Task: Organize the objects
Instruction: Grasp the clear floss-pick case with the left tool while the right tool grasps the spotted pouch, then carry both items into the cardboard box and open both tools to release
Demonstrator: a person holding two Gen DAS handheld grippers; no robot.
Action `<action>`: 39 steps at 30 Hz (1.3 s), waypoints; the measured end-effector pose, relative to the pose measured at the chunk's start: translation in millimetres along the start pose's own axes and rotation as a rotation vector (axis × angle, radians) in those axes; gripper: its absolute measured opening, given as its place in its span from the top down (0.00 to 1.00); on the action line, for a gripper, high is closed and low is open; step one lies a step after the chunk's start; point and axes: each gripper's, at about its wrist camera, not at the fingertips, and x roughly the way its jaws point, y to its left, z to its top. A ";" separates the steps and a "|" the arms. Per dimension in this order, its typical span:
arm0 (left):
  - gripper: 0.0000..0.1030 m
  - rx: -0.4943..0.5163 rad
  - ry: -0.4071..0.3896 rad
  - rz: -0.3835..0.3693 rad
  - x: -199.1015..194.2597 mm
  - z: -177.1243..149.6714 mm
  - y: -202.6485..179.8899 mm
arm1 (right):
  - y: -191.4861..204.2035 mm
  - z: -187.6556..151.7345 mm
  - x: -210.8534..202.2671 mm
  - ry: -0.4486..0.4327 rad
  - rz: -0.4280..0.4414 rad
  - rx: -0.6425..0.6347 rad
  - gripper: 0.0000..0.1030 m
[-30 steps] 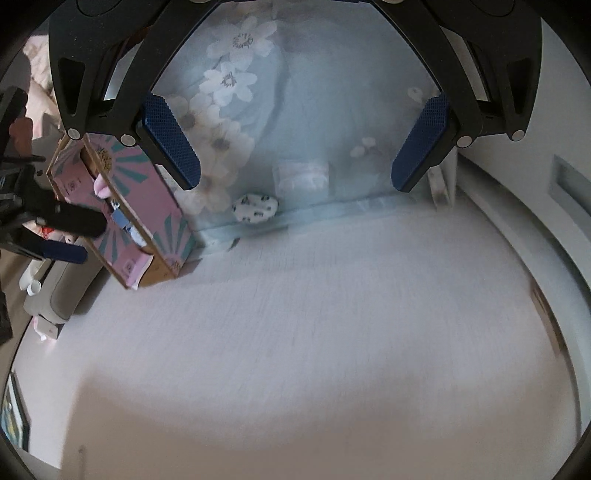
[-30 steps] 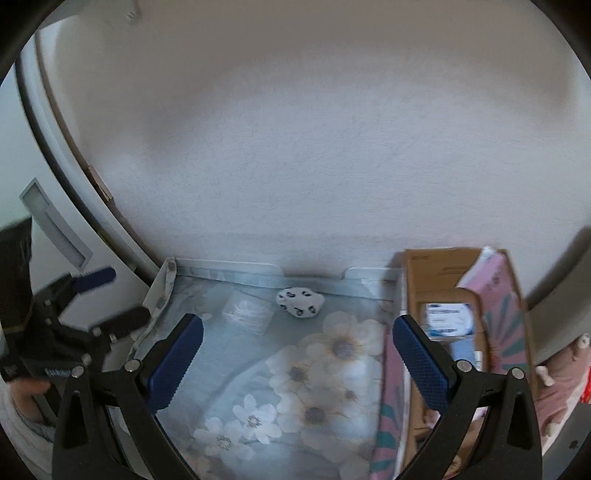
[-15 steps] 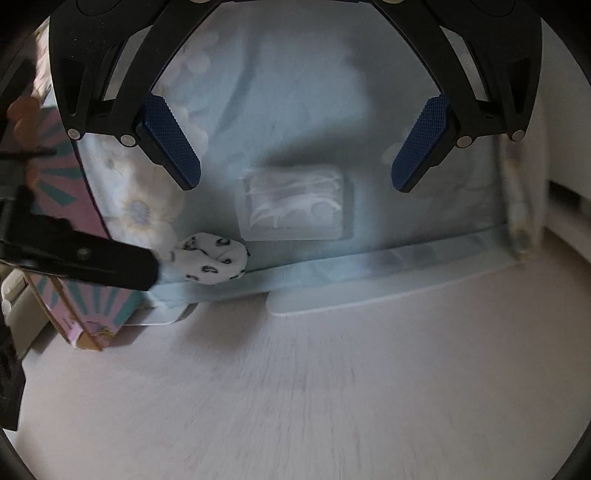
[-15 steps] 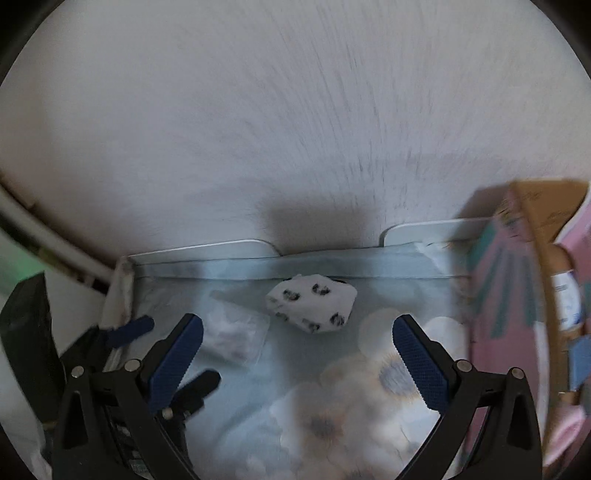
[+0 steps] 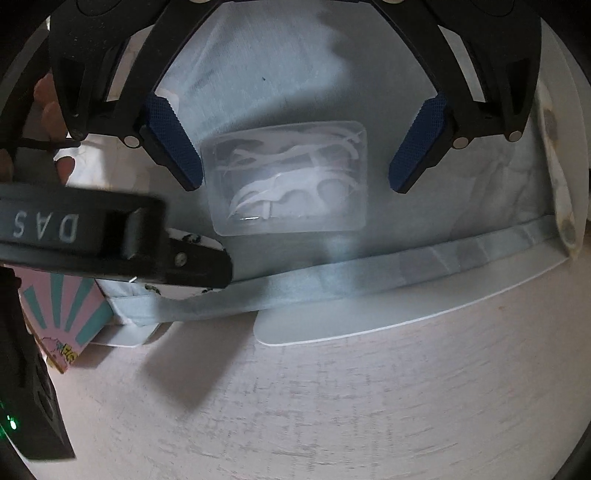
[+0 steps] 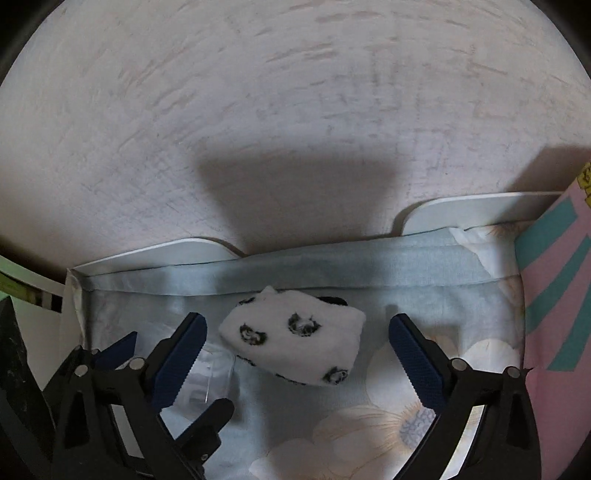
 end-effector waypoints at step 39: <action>0.21 -0.016 -0.321 0.052 -203.7 10.7 -32.5 | 46.1 -22.7 -207.1 -0.305 0.022 -0.200 0.47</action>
